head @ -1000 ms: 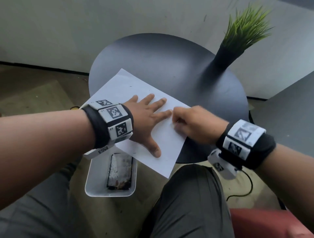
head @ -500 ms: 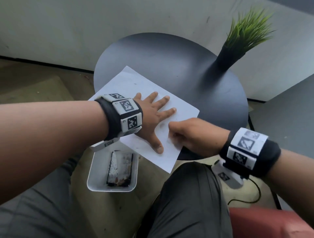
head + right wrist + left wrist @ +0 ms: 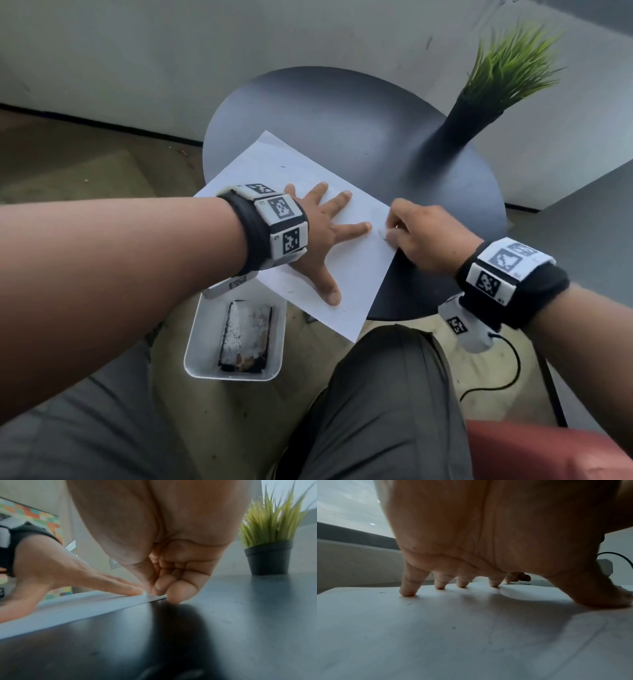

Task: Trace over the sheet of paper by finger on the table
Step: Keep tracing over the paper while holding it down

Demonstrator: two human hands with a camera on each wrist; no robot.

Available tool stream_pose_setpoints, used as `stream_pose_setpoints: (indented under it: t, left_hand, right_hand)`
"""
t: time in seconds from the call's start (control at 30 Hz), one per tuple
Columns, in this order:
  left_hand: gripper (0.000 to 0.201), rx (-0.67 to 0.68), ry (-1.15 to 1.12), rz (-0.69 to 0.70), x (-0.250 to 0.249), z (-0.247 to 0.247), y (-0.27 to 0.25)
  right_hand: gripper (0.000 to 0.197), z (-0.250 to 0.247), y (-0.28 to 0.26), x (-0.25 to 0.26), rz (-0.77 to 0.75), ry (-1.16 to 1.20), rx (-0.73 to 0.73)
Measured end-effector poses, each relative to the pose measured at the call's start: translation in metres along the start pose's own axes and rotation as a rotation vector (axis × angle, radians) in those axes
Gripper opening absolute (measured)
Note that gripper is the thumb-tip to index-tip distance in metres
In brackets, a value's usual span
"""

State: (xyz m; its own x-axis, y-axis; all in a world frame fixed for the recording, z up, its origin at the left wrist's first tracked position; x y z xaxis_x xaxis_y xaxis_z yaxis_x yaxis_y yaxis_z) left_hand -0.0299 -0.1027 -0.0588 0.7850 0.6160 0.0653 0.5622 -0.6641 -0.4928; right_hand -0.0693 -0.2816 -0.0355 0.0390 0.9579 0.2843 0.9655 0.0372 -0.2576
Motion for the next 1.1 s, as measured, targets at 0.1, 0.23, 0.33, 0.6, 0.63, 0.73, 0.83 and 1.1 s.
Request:
stream_pose_setpoints:
  t: [0.1, 0.23, 0.33, 0.6, 0.63, 0.73, 0.83, 1.1]
  left_hand:
    - [0.135, 0.008, -0.003, -0.007, 0.0, 0.0, 0.0]
    - [0.135, 0.012, -0.004, -0.013, -0.001, 0.0, 0.001]
    - [0.137, 0.001, -0.009, -0.025, -0.001, 0.001, 0.0]
    - [0.142, -0.006, -0.025, -0.034, 0.002, 0.003, 0.0]
    - [0.142, -0.006, -0.024, -0.035, 0.002, 0.003, -0.001]
    - [0.141, -0.007, -0.019, -0.034, 0.002, 0.002, 0.0]
    - [0.143, 0.002, -0.026, -0.035, 0.002, 0.002, 0.0]
    - [0.127, -0.045, -0.066, -0.03, 0.007, -0.001, -0.003]
  right_hand:
    - [0.005, 0.019, -0.024, 0.033, -0.256, -0.032, 0.106]
    - [0.015, 0.018, -0.027, 0.033, -0.296, -0.018, 0.258]
    - [0.007, 0.003, 0.001, 0.007, 0.037, -0.001, -0.014]
    - [0.007, 0.012, -0.004, 0.032, -0.157, -0.002, 0.107]
    - [0.007, 0.004, 0.007, 0.016, -0.022, -0.002, 0.036]
    - [0.01, 0.005, 0.007, 0.006, 0.052, -0.048, -0.054]
    - [0.005, 0.029, -0.03, 0.053, -0.325, -0.024, 0.156]
    - [0.008, 0.003, -0.007, -0.002, 0.018, 0.074, 0.082]
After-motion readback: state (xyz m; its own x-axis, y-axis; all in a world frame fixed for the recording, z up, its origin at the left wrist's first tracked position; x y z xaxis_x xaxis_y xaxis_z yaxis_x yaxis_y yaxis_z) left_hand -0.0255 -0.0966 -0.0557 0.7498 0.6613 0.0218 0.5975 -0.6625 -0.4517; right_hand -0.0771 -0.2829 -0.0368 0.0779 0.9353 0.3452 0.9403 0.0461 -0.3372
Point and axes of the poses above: each hand's wrist, its own y-axis towards the middle knuckle, its own z-axis out of the palm, x = y × z, the point moved 4 cm from there along y, towards the middle knuckle, and after that the axes turned 5 degrees about y, right-handed, at the moved point
